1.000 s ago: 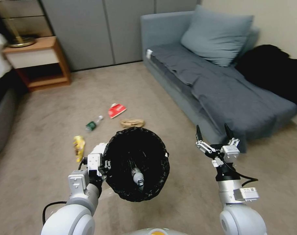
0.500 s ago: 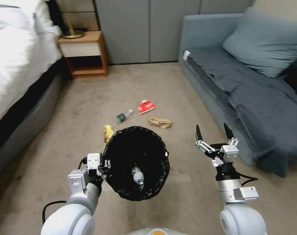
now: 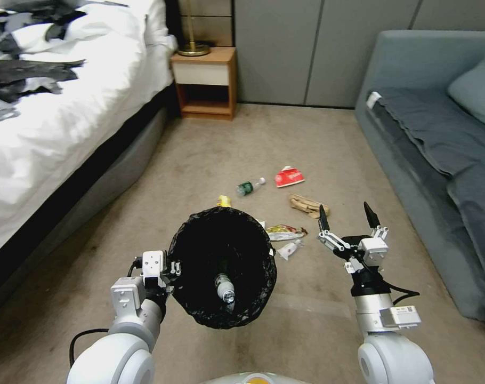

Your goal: Pick up the trash bin, then pick up the garbage from the floor and place it into the trash bin.

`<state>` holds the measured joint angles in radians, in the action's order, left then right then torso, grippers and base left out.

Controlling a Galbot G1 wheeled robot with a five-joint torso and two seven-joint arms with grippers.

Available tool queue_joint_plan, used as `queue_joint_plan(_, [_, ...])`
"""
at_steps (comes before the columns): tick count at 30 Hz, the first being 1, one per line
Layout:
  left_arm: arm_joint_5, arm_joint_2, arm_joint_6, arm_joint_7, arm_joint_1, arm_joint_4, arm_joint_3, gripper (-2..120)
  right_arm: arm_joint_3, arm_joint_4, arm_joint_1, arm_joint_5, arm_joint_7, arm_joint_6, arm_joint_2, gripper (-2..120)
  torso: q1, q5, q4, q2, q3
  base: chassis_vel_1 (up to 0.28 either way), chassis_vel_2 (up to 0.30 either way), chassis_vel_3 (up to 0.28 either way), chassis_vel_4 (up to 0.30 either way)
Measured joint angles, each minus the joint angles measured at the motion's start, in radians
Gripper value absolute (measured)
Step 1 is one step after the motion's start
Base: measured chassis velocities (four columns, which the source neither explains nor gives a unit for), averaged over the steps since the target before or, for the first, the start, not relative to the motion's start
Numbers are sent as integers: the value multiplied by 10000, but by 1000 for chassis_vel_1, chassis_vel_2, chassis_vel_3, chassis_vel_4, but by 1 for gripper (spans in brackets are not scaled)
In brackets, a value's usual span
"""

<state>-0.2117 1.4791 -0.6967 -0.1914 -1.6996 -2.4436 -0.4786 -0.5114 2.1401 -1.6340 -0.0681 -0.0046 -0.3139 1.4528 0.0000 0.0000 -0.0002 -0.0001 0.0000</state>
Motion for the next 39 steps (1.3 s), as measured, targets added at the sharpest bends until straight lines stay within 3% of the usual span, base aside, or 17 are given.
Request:
queue_joint_plan(14, [71, 8, 203, 86, -83, -63, 15, 0, -93, 59, -132, 25, -103, -106, 21, 96, 0, 1, 1, 0, 0, 0, 0, 0, 0])
queue_joint_plan(23, [79, 2, 258, 97, -73, -63, 8, 0, -133, 73, -153, 78, -186, -109, 34, 89, 0, 0, 2, 0, 0, 0, 0, 0, 0])
queue_joint_plan(39, [12, -71, 292, 100, 19, -63, -97, 0, -78, 74, -127, 113, -222, -91, 10, 95, 0, 0, 3, 1, 0, -65, 72, 73, -67])
